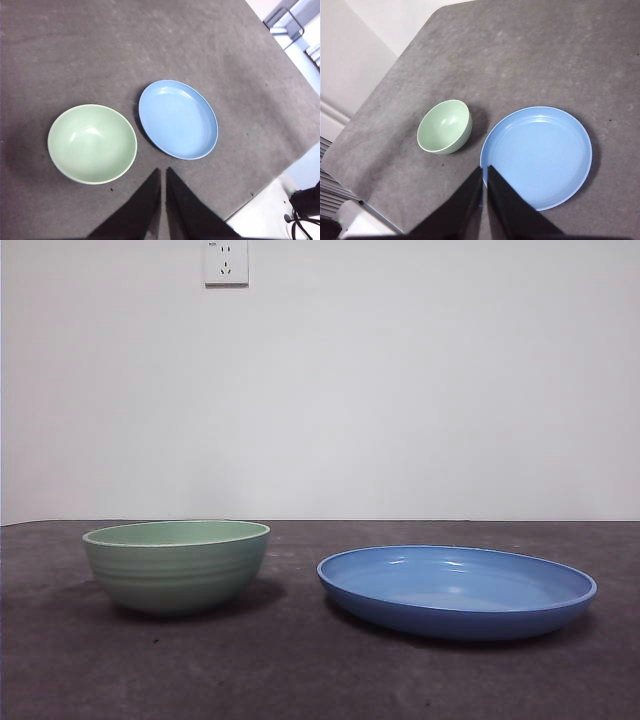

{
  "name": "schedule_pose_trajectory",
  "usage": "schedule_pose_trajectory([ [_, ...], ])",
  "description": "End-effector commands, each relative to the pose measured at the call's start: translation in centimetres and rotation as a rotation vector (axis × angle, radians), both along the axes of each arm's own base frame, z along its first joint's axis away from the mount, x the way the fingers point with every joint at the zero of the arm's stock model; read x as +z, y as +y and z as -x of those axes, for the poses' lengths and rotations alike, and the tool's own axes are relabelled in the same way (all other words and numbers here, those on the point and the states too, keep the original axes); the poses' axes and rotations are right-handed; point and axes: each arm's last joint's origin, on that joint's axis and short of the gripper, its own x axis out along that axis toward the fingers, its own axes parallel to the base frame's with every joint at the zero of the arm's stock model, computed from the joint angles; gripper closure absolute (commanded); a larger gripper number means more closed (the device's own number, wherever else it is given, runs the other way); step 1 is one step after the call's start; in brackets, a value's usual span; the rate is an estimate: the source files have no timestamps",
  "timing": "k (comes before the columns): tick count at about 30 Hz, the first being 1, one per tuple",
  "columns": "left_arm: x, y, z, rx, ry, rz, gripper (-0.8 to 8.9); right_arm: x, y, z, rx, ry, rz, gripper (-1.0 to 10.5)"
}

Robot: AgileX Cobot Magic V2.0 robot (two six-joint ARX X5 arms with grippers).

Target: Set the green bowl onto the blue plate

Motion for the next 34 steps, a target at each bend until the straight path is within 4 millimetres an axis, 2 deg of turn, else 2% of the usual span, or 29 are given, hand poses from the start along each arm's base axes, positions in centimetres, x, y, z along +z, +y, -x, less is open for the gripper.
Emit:
schedule_pose_trajectory([
  [1, 0.6, -0.1, 0.1, -0.039, -0.049, -0.013, 7.79, 0.5, 0.0, 0.2, 0.015, -0.042, 0.020, 9.4],
  [4, 0.6, -0.2, 0.1, -0.054, -0.063, -0.025, 6.99, 0.5, 0.0, 0.2, 0.017, -0.041, 0.020, 9.4],
  [6, 0.6, -0.2, 0.1, -0.056, -0.063, -0.025, 5.88, 0.5, 0.0, 0.2, 0.016, -0.041, 0.020, 9.2],
  [7, 0.6, -0.2, 0.1, -0.056, -0.063, -0.025, 5.31, 0.5, 0.0, 0.2, 0.016, -0.041, 0.020, 8.7],
  [12, 0.6, -0.2, 0.1, -0.054, -0.062, -0.024, 2.33, 0.5, 0.0, 0.2, 0.016, -0.041, 0.020, 4.8],
  [14, 0.6, -0.2, 0.1, -0.054, -0.062, -0.024, 1.67, 0.5, 0.0, 0.2, 0.016, -0.040, 0.019, 4.1],
  [21, 0.5, -0.2, 0.0, -0.053, -0.062, -0.026, 1.56, 0.5, 0.0, 0.2, 0.016, -0.033, 0.019, 3.9],
  [25, 0.4, -0.3, -0.5, -0.038, -0.049, -0.040, 1.56, 0.4, 0.0, 0.2, 0.016, -0.024, 0.019, 3.3],
  [34, -1.4, -0.6, -4.2, 0.083, 0.061, -0.175, 1.61, 0.4, 0.0, 0.3, 0.018, -0.027, 0.016, 3.3],
])
